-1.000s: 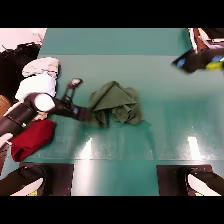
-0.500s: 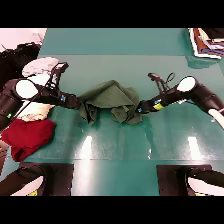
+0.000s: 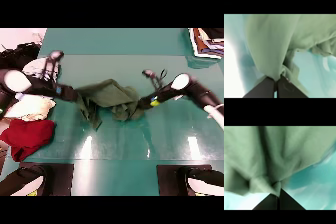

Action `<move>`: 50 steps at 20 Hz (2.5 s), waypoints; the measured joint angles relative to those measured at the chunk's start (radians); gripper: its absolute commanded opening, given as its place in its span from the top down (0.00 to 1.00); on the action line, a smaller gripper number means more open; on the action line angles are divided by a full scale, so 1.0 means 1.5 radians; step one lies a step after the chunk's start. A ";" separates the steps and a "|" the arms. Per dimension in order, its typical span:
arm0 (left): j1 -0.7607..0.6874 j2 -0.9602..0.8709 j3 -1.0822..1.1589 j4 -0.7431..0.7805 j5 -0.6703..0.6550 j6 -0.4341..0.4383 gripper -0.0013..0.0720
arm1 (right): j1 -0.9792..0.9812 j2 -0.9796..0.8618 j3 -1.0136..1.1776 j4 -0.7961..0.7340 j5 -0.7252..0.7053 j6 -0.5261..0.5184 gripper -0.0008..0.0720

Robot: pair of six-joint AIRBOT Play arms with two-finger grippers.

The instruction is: Fold the shirts.

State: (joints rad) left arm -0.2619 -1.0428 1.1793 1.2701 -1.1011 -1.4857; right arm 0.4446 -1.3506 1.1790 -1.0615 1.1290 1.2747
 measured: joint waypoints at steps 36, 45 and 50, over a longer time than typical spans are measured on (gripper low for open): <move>0.001 -0.118 -0.036 0.046 0.049 0.011 0.95 | -0.136 -0.150 0.452 -0.127 0.033 0.042 0.95; 0.005 -0.159 0.043 0.117 0.138 0.011 0.25 | -0.116 -0.253 0.573 -0.142 0.013 0.059 0.30; 0.080 -0.109 0.075 0.132 -0.006 0.016 0.25 | -0.193 -0.150 0.484 -0.027 0.087 0.043 0.32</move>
State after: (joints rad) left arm -0.1413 -1.2064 1.2922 1.4689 -1.1107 -1.4620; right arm 0.1547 -1.5753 1.9049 -1.1027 1.2591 1.3392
